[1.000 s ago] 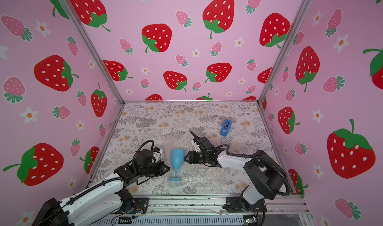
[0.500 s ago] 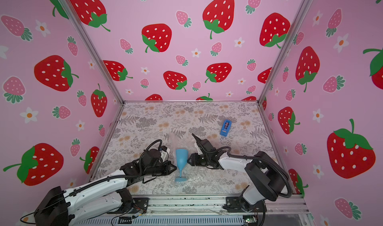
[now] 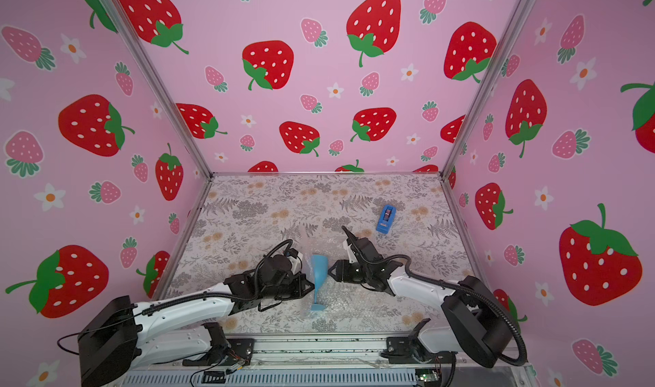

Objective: Wrap wine glasses in bubble wrap
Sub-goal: Wrap the wine glass in bubble wrap.

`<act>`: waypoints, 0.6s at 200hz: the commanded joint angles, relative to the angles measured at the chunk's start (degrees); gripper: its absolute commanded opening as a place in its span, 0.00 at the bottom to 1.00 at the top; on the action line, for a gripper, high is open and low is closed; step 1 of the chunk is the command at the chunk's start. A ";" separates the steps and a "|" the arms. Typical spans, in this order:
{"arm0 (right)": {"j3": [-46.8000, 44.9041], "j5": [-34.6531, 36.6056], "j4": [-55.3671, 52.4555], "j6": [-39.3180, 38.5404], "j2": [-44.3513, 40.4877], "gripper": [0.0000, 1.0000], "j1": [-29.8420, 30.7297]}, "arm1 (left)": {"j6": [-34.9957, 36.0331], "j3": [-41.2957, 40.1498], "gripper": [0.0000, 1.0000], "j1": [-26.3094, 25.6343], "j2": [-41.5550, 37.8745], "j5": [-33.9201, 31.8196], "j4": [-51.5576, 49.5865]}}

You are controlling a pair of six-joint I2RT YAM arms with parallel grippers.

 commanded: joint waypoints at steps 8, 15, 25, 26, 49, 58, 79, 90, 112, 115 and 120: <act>0.02 -1.74 -2.23 -2.05 -4.10 0.53 -0.99 | -1.37 3.51 0.05 -1.39 3.13 -1.30 4.05; 0.26 -2.06 -2.67 -2.71 -4.85 0.52 -1.12 | -1.48 3.67 0.08 -1.50 3.94 -1.04 4.76; 0.85 -2.51 -3.53 -3.58 -5.58 0.52 -1.13 | -1.60 3.78 0.12 -1.77 5.00 -0.89 5.76; 0.90 -2.57 -3.62 -3.67 -5.61 0.53 -1.20 | -1.57 3.79 0.12 -1.79 5.09 -0.89 5.85; 2.11 -2.76 -4.84 -4.85 -5.92 0.53 -1.26 | -1.53 4.45 0.19 -2.08 7.22 -0.39 6.70; 2.46 -2.91 -4.84 -5.04 -5.67 0.53 -1.26 | -1.54 4.59 0.20 -2.17 7.68 -0.20 6.94; 3.30 -3.71 -4.46 -5.11 -4.68 0.53 -1.22 | -1.54 4.53 0.22 -2.30 8.04 -0.50 7.17; 3.61 -4.43 -3.71 -4.99 -4.02 0.53 -1.26 | -1.48 4.37 0.22 -2.38 8.06 -0.71 7.30; 4.45 -5.32 -2.56 -4.81 -2.47 0.55 -1.17 | -1.38 4.07 0.22 -2.40 8.33 -0.71 7.68; 4.59 -5.42 -2.42 -4.82 -2.22 0.55 -1.17 | -1.41 3.99 0.22 -2.42 8.41 -0.68 7.80; 4.86 -5.60 -2.25 -4.82 -1.83 0.55 -1.11 | -1.39 3.93 0.22 -2.39 8.48 -0.56 8.02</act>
